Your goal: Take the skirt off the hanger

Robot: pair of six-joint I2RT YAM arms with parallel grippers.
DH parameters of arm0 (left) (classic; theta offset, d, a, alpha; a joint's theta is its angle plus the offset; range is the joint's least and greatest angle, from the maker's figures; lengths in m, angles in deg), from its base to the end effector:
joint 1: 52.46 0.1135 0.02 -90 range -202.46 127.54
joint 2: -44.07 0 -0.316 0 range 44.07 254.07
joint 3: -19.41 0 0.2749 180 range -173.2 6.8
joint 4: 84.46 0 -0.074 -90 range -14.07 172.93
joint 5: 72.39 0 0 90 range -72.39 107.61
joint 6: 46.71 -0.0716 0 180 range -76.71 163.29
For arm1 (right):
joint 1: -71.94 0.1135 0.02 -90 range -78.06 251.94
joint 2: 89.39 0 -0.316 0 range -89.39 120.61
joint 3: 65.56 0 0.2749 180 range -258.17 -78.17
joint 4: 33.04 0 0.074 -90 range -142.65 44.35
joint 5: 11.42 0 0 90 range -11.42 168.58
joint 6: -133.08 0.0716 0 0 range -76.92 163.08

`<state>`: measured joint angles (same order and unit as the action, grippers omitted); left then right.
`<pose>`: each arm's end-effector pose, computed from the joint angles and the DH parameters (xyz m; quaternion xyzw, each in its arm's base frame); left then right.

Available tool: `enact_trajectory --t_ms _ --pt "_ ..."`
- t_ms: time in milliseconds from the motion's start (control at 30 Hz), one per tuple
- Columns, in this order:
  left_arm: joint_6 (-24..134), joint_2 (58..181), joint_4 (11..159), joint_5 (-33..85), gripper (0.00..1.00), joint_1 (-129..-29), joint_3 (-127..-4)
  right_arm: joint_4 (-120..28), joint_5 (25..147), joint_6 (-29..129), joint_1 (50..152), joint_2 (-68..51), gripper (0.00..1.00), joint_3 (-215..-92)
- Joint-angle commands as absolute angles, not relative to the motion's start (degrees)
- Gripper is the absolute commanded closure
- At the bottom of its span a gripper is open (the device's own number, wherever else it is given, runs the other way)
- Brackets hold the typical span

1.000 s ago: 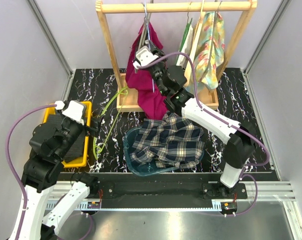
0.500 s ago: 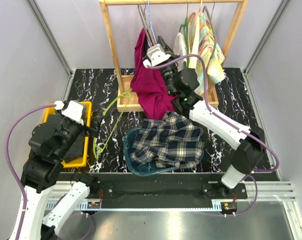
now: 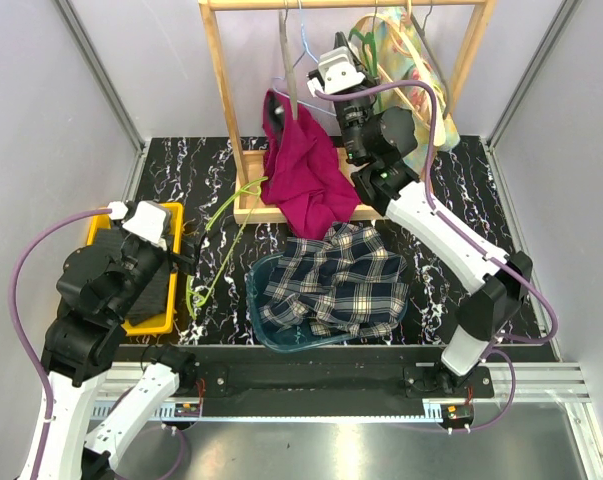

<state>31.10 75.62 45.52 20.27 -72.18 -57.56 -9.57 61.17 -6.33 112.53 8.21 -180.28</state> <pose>0.0824 -0.0331 0.4630 0.2171 0.7021 -0.0615 0.6754 0.3424 0.2652 0.6002 -0.1949 0.3894 -0.1321 0.8905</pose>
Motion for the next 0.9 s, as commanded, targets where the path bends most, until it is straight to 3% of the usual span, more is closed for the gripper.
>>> enact_trajectory --t_ms 0,267,300,367,433,500,633,867 --pt "30.7 74.8 47.8 20.8 0.01 -71.9 -58.5 -8.2 59.7 -5.9 111.4 10.6 1.00 -183.9" --pt "31.4 75.8 48.8 22.5 0.01 -71.9 -57.3 -9.7 55.7 -4.5 110.1 11.0 1.00 -188.5" --pt "31.8 76.1 49.0 23.4 0.01 -71.9 -57.1 -9.8 52.3 -4.5 110.0 10.8 0.90 -188.0" --pt "32.0 76.7 49.4 24.0 0.01 -71.9 -56.7 -9.7 48.3 -3.4 110.3 9.7 0.44 -184.6" --pt "31.4 76.9 49.8 24.2 0.01 -71.9 -56.8 -9.4 44.7 -1.1 111.7 6.8 0.29 -176.1" --pt "30.9 76.9 49.9 23.8 0.01 -71.9 -56.7 -9.0 46.1 2.2 114.2 0.6 0.03 -169.1" --pt "30.2 76.5 49.9 23.1 0.01 -71.9 -56.1 -10.8 44.0 8.2 123.0 -7.7 0.00 -154.3" --pt "30.4 76.2 49.8 22.4 0.01 -71.9 -56.1 -17.8 45.3 14.5 132.1 -14.6 0.00 -143.7"
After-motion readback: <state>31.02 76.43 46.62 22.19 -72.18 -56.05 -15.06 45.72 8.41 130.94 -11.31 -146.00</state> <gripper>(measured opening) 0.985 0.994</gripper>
